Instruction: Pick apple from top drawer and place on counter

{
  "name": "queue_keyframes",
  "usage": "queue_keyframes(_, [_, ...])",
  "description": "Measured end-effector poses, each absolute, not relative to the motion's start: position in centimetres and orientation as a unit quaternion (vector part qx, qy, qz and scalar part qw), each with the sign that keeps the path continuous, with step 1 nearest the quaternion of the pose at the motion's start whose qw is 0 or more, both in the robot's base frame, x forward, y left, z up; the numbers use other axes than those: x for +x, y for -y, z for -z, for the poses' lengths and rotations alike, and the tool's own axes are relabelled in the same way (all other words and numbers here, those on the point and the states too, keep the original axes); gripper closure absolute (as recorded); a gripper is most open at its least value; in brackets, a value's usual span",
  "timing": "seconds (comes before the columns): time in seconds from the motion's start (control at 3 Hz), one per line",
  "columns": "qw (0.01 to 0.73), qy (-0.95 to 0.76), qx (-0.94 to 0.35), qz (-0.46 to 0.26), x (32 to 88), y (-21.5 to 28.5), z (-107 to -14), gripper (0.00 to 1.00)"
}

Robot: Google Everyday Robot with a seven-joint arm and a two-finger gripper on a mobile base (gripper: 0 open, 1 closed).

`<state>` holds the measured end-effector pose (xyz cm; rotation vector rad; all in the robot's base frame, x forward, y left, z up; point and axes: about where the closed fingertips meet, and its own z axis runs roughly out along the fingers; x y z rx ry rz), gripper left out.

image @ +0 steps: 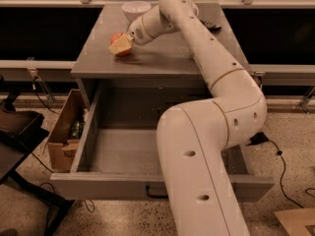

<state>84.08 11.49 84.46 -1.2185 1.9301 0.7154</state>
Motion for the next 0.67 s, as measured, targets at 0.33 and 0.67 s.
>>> queue_keyframes(0.33, [0.366,-0.751,-0.474,-0.278,84.09,-11.50,-84.40,0.75])
queue_keyframes(0.67, [0.366,-0.751,-0.474,-0.278,84.09,-11.50,-84.40,0.53])
